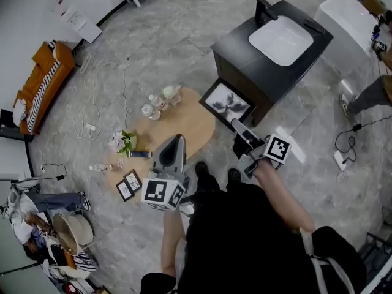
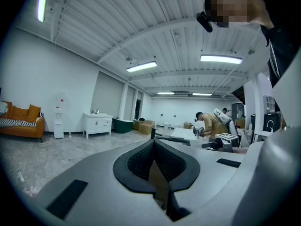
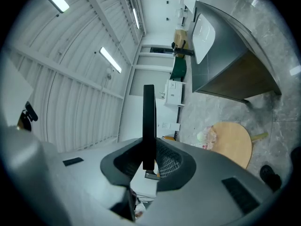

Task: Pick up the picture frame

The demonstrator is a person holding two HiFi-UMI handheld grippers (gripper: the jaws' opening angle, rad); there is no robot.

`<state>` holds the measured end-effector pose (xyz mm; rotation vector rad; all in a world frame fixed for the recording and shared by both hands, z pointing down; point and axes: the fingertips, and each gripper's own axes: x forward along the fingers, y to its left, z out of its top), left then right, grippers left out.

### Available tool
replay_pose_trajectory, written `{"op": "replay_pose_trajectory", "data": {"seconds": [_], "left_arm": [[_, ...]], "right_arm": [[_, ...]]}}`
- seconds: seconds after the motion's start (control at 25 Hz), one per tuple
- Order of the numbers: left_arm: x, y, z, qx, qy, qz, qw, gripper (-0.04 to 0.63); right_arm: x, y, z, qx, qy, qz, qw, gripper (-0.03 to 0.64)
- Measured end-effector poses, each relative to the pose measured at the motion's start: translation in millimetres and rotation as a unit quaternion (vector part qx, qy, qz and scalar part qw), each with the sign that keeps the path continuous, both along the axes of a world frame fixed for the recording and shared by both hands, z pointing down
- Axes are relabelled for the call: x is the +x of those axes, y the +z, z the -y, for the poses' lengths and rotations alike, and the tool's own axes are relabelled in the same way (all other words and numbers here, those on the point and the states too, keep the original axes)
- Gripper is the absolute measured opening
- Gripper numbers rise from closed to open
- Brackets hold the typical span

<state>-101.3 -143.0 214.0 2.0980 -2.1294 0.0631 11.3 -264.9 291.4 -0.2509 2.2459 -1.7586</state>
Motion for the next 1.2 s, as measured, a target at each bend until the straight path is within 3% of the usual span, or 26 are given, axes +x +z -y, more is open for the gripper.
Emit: {"op": "replay_pose_trajectory", "data": {"seconds": [0.12, 0.36, 0.72, 1.2], "left_arm": [[8.5, -0.9, -3.8, -0.002, -0.004, 0.000, 1.0000, 0.014], [23.9, 1.7, -20.7, -0.014, -0.006, -0.002, 0.9999, 0.014], [30.0, 6.2, -62.4, -0.026, 0.003, -0.012, 0.9996, 0.014], [38.2, 1.3, -167.8, -0.002, 0.045, -0.023, 0.9987, 0.014]], "right_arm": [[9.2, -8.9, -4.1, 0.012, -0.001, -0.010, 1.000, 0.074], [27.7, -24.5, -14.3, 0.018, 0.001, 0.022, 1.000, 0.074], [34.6, -30.5, -53.1, 0.021, 0.012, 0.031, 0.999, 0.074], [52.1, -49.0, -168.6, 0.042, 0.041, 0.023, 0.998, 0.074]]}}
